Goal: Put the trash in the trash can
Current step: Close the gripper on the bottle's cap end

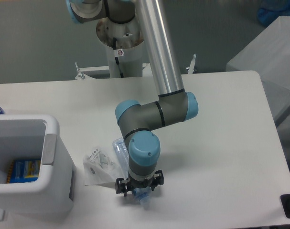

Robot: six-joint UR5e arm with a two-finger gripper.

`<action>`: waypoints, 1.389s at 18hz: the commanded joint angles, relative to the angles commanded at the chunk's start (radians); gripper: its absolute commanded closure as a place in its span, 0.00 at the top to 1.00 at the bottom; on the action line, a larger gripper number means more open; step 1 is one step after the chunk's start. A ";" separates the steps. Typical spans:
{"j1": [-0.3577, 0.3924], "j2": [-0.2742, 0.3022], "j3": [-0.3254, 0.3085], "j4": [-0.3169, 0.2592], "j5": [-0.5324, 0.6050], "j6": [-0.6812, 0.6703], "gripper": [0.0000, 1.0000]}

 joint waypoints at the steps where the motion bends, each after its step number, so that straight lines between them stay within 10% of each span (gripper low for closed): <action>1: 0.000 0.000 0.000 0.002 0.002 0.000 1.00; 25: 0.000 -0.008 -0.002 0.009 0.046 -0.003 0.84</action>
